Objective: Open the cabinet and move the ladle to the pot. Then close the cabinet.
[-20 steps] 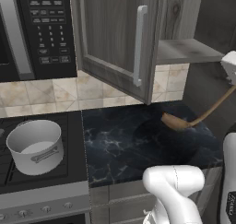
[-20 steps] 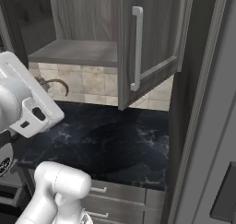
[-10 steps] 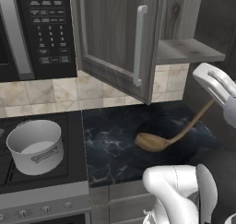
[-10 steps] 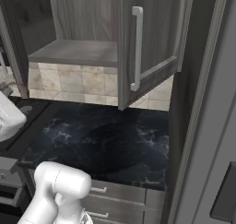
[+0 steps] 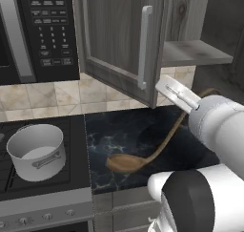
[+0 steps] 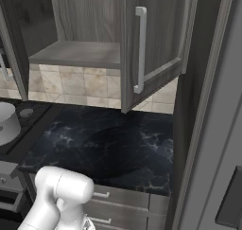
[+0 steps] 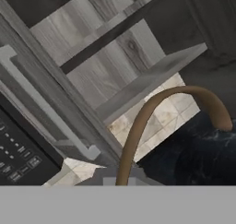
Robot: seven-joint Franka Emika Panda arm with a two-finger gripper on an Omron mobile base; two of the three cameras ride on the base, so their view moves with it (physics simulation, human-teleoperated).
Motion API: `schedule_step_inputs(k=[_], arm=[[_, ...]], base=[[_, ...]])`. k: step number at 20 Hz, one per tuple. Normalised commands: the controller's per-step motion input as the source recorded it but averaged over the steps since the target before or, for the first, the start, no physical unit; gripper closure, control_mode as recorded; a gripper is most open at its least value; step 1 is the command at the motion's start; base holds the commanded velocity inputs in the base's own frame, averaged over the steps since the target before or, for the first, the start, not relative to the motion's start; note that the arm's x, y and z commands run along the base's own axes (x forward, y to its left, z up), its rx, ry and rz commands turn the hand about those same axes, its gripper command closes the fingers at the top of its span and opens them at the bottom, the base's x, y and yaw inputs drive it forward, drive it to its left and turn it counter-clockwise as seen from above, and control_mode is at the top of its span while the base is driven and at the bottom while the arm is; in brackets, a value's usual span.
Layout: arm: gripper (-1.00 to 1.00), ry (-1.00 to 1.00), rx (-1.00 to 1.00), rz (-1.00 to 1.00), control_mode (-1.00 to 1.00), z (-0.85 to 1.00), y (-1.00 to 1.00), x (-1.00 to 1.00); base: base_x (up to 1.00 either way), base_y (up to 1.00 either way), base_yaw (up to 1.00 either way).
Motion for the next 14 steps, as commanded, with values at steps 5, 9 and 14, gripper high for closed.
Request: schedule_step_inputs(k=[5, 9, 14], arm=[[1.0, 0.06, -0.06, 0.0, -1.0, 0.0, 0.64, 0.0], [1.0, 0.08, -0.07, 0.0, -1.0, 0.0, 0.62, 0.0], [1.0, 0.14, -0.03, 0.0, -1.0, 0.0, 0.42, 0.08]], base=[[0.0, 0.0, 0.0], [0.0, 0.0, 0.0], [0.0, 0.0, 0.0]])
